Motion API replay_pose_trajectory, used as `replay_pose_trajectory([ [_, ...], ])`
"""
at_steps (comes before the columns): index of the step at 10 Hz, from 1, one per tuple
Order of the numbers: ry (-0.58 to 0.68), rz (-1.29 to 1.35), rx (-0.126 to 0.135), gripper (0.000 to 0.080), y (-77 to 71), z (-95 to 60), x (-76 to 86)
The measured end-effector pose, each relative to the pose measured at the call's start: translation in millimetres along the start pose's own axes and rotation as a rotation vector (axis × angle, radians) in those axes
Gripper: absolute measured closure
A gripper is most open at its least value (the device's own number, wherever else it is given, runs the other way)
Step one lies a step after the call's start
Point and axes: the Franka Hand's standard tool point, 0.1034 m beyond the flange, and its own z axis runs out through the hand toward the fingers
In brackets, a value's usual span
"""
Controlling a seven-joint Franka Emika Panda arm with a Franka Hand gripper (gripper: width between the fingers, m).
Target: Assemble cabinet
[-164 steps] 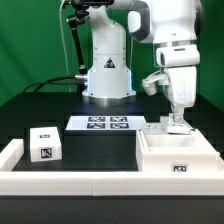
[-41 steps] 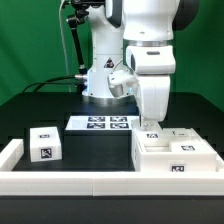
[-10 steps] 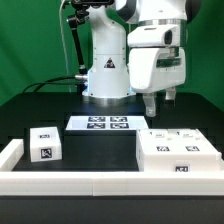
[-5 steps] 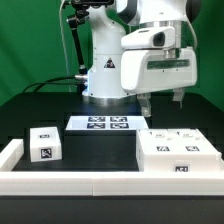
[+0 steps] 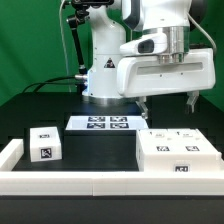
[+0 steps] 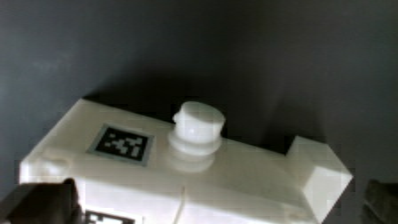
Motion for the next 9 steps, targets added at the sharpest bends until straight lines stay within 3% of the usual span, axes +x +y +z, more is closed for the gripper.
replay_pose_trajectory([
  [3,-0.032,0.225,0.005,0.0002,-1.8,15.3,-8.7],
  [6,-0.047,0.243,0.005,0.0002,4.4,36.1,-14.8],
  [9,-0.021,0.23,0.017,0.0002,-7.3,59.8,-16.7],
])
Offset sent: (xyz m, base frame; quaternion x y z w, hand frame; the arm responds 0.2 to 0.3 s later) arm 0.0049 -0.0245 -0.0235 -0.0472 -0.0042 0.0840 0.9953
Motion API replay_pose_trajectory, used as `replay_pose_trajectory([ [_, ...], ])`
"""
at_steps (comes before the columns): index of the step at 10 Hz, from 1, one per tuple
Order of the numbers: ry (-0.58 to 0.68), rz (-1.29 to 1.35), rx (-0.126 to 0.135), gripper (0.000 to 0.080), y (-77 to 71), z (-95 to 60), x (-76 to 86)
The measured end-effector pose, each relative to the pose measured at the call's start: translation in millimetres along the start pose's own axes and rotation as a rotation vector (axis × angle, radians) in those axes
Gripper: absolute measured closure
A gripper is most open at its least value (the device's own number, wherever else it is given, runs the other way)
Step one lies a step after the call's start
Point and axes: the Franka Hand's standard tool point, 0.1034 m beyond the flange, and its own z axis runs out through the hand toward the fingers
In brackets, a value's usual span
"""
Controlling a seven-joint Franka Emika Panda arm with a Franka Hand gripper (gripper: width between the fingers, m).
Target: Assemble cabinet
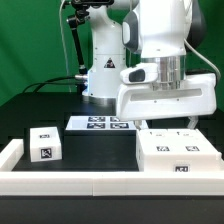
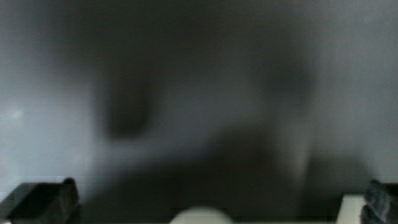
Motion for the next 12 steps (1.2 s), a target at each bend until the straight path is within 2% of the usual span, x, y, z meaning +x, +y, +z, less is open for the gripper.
replay_pose_trajectory([
  [3,0.037,-0.04,0.006,0.0002,3.0,10.1,13.5],
  [6,0.024,-0.059,0.002,0.0044,9.6,11.4,11.3],
  [8,0.021,-0.072,0.001,0.0316,11.9,11.8,10.1],
  [9,0.022,-0.088,0.001,0.0316,11.8,12.1,9.0],
  [11,0.024,-0.11,0.001,0.0665,11.7,11.7,7.3],
  [12,0.03,-0.128,0.0,0.0665,11.8,10.6,6.9],
])
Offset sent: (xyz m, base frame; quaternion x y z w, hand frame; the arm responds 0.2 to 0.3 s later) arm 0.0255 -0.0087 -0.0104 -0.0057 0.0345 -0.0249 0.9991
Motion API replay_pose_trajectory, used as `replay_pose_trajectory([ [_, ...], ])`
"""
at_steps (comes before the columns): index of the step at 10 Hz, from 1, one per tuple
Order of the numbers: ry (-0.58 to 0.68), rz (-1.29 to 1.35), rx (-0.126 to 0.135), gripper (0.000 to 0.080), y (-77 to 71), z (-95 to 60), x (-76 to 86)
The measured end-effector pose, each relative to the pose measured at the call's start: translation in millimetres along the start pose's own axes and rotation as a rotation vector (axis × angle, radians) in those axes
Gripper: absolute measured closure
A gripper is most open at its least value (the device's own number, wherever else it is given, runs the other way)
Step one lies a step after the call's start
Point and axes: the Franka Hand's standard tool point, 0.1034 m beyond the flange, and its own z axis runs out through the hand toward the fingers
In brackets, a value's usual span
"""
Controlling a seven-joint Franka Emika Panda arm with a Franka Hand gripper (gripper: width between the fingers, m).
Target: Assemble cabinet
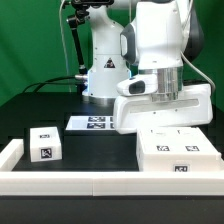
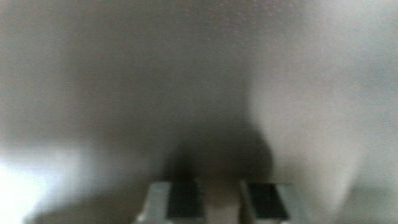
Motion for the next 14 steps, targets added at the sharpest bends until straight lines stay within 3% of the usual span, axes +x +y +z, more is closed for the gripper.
replay_pose_trajectory([
  [1,0.0,0.0,0.0,0.0774,-0.1,0.1,-0.2],
  [5,-0.004,-0.024,-0.001,0.0797,0.2,-2.8,0.4],
  [8,-0.016,-0.073,-0.012,0.0797,2.8,-41.8,10.5],
  [14,-0.005,-0.093,-0.027,0.0797,1.1,-93.4,37.0],
])
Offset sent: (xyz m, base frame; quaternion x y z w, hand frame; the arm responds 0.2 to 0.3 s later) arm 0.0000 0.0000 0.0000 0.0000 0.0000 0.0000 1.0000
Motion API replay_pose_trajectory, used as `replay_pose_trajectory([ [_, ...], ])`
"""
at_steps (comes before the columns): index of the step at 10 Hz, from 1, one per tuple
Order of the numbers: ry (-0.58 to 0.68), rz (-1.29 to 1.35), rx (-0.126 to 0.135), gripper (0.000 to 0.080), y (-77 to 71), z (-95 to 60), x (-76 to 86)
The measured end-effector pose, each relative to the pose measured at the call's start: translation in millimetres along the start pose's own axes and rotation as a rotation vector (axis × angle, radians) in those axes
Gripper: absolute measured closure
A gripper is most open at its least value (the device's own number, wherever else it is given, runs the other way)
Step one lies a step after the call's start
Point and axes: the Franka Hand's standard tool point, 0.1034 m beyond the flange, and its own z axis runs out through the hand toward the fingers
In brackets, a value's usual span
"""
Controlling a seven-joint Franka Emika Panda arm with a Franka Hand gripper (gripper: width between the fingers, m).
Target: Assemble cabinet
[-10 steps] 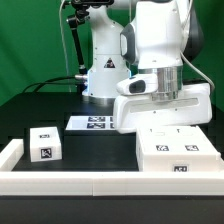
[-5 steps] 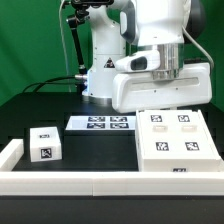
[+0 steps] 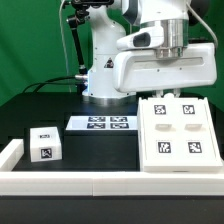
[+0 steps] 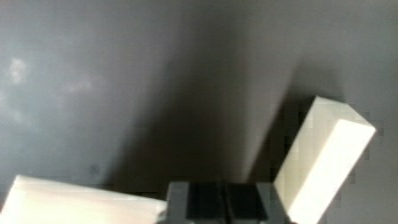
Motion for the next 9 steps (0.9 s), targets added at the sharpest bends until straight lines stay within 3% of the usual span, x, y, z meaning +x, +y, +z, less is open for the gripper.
replay_pose_trajectory([
  [2,0.008,-0.007,0.0,0.0797,-8.8,-6.6,4.7],
  [6,0.004,-0.026,-0.002,0.0797,-2.3,-8.4,6.5],
  [9,-0.032,-0.025,-0.003,0.0797,1.1,-29.7,25.2],
])
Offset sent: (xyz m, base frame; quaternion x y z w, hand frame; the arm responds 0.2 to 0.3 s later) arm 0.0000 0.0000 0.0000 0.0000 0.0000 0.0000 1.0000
